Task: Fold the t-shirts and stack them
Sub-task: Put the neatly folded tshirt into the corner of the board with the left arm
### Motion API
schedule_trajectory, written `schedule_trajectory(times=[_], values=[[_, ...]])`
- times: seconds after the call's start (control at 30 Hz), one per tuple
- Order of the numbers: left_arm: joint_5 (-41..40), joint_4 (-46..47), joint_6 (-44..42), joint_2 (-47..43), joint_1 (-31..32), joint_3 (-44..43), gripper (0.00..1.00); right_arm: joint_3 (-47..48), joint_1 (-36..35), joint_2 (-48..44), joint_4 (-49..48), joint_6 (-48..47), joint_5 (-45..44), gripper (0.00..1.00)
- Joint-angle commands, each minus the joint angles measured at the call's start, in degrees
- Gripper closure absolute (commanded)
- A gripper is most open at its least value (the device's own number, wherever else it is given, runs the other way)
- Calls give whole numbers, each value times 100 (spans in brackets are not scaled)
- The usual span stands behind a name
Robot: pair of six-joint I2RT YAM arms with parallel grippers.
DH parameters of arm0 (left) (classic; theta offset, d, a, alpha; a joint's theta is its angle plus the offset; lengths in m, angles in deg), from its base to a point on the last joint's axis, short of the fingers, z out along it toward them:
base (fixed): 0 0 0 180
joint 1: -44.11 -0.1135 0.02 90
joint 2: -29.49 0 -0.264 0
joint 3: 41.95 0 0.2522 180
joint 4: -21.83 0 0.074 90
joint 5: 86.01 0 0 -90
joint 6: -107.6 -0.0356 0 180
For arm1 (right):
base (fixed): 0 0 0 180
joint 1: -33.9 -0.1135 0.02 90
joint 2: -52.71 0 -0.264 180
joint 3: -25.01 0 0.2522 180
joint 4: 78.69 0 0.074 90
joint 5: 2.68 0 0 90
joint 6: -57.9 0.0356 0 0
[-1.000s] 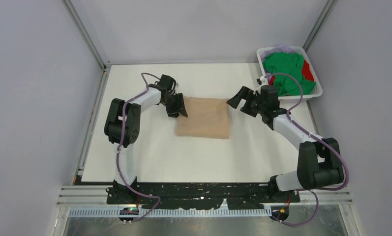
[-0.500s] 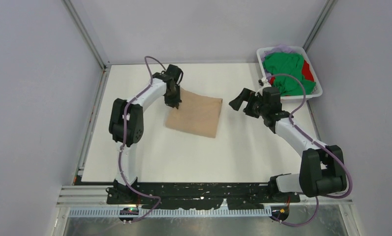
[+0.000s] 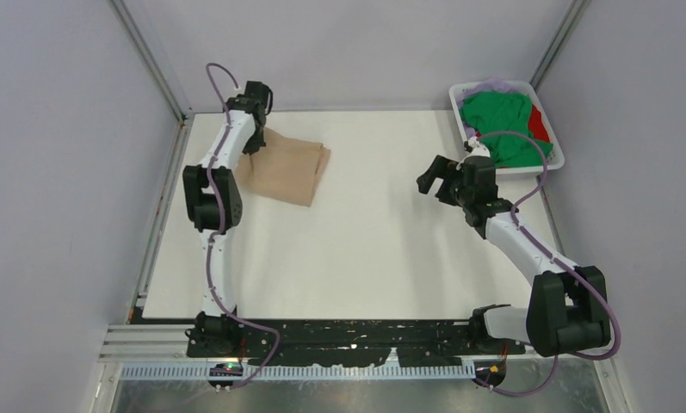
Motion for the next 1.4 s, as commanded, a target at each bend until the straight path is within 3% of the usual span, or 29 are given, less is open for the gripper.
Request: schedule_trajectory(times=[0.0, 0.2, 0.47, 0.6, 0.67, 0.83, 0.87, 1.07, 1.17, 1.37], values=[[-312, 213, -389, -7, -532, -447, 100, 10, 32, -204, 9, -180, -675, 5], [-98, 523, -513, 438, -1130, -1364, 100, 82, 41, -26, 106, -289, -1059, 4], [129, 976, -538, 456, -1556, -1193, 100, 148, 54, 74, 256, -436, -1436, 5], [805, 1084, -634, 547, -1669, -1210, 98, 159, 56, 113, 250, -452, -1482, 5], [1051, 1222, -663, 626, -1677, -1214, 88, 177, 60, 125, 256, -459, -1482, 5], [1147, 1332, -565, 874, -1690, -1564, 14, 198, 56, 79, 259, -468, -1493, 5], [1142, 1333, -523, 858, -1684, -1577, 3, 201, 60, 67, 262, -470, -1493, 5], [1619, 1559, -367, 0, -1642, -765, 0, 197, 52, -17, 302, -443, -1403, 4], [2670, 1640, -326, -426, -1571, -193, 1, 161, 52, -37, 243, -396, -1307, 5], [4762, 1534, 916, -568, -1545, 496, 0, 111, 53, -54, 113, -322, -1000, 5]])
